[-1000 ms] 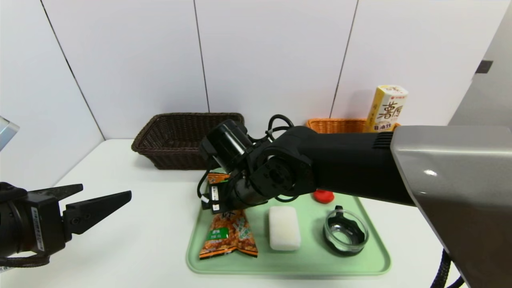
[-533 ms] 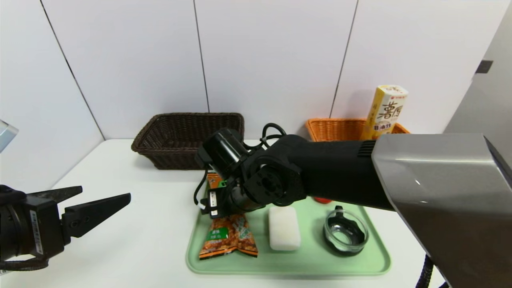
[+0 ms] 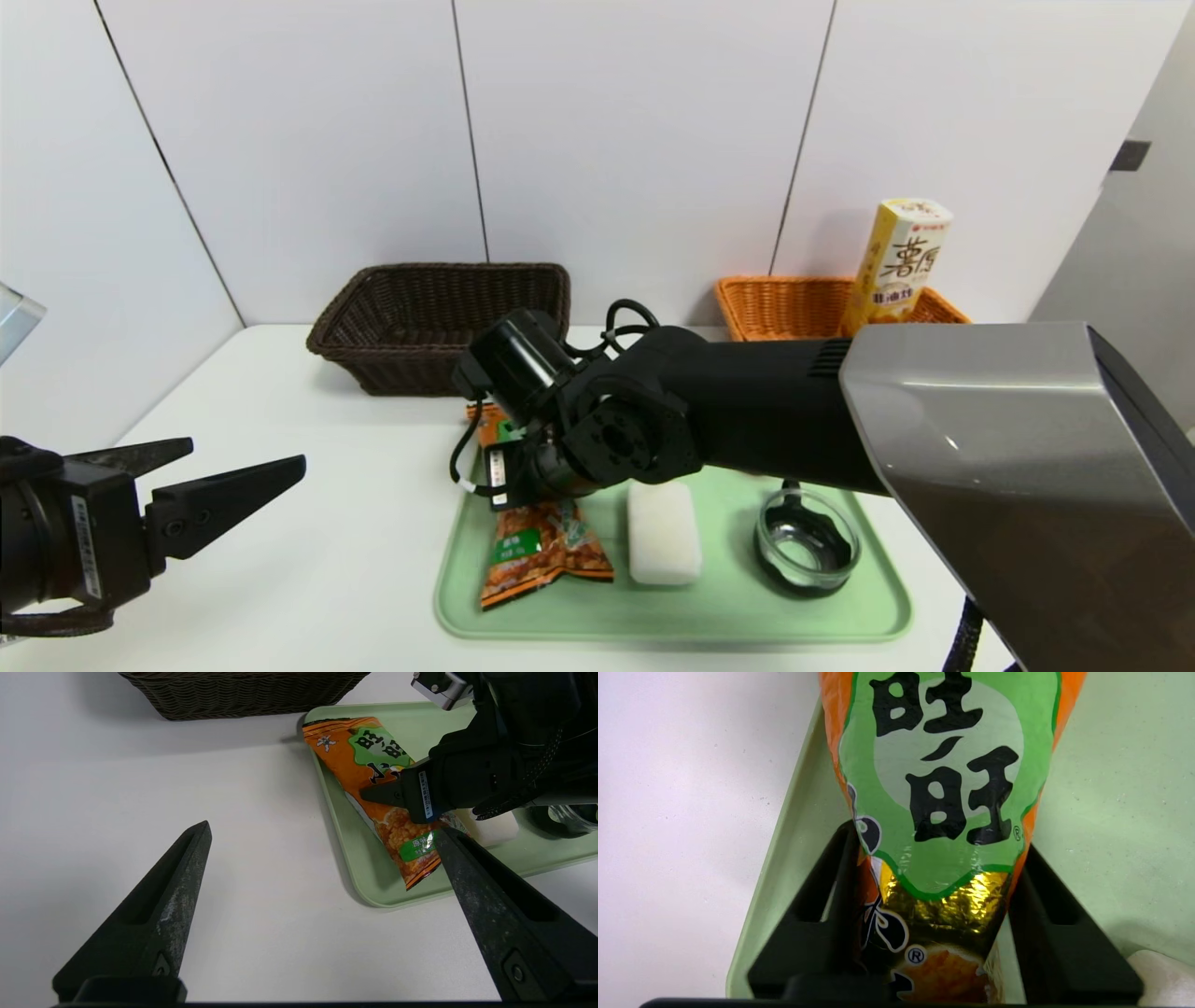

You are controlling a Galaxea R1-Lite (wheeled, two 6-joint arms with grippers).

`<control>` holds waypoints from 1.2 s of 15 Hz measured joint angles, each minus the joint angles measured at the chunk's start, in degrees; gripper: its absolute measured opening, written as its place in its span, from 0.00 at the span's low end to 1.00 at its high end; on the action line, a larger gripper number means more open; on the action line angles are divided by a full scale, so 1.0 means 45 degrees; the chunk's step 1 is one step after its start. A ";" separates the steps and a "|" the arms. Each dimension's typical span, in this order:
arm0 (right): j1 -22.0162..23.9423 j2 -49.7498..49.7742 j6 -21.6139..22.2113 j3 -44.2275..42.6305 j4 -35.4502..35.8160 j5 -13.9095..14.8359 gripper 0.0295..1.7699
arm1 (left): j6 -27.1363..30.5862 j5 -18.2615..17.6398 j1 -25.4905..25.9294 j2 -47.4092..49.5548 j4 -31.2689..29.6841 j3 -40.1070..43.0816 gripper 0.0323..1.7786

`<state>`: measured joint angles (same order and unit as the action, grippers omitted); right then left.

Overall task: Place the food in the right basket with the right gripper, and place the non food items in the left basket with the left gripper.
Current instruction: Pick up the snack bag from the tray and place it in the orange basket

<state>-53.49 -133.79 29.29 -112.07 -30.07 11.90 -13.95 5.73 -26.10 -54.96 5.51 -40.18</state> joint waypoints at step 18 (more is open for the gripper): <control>0.0030 0.2118 0.0612 0.0019 -0.0647 -0.2712 0.23 | -0.0024 0.0019 0.0000 -0.0068 0.0000 -0.0073 0.95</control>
<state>-53.36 -124.26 32.05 -111.98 -32.99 -0.30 -14.06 5.81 -26.10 -55.26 5.51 -40.51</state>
